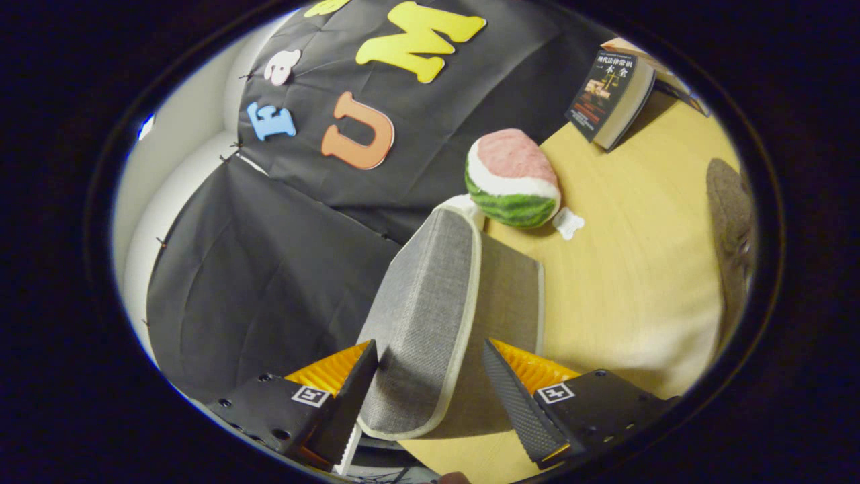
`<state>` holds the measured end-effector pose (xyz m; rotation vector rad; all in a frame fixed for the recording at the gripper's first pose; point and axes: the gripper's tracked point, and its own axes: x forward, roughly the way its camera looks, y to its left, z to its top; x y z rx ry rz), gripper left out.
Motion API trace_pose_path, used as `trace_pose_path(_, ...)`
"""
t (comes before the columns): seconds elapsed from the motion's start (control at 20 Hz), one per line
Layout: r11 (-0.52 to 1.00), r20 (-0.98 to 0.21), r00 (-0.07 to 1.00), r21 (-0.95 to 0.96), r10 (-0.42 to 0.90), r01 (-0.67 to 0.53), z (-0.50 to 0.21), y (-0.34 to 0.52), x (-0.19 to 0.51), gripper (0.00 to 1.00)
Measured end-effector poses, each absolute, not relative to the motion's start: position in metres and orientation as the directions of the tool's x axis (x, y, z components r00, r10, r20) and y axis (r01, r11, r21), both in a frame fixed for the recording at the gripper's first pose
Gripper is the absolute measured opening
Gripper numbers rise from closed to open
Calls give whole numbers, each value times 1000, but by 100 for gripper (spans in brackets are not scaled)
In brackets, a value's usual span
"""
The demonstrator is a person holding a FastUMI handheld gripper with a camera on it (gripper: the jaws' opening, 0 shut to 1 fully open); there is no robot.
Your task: Open the storage box then place both shoes into the box .Put the left shoe in first, then the right shoe, with the right side of both shoes facing outward in a uniform manner.
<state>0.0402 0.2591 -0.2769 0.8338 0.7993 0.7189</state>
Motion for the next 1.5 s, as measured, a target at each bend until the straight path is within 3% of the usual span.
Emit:
trace_pose_path(0.2,428,-311,468,888,827,-166,-276,263,33,88)
trace_pose_path(0.4,453,-330,496,880,803,-147,-264,247,39,67)
trace_pose_path(0.65,528,-355,552,828,754,-188,-234,229,41,4)
trace_pose_path(1.1,547,-274,534,699,800,-461,-106,297,42,0)
trace_pose_path(1.4,520,-253,485,640,837,-565,-65,384,32,0)
trace_pose_path(1.5,521,-257,475,618,841,-589,-63,409,27,6)
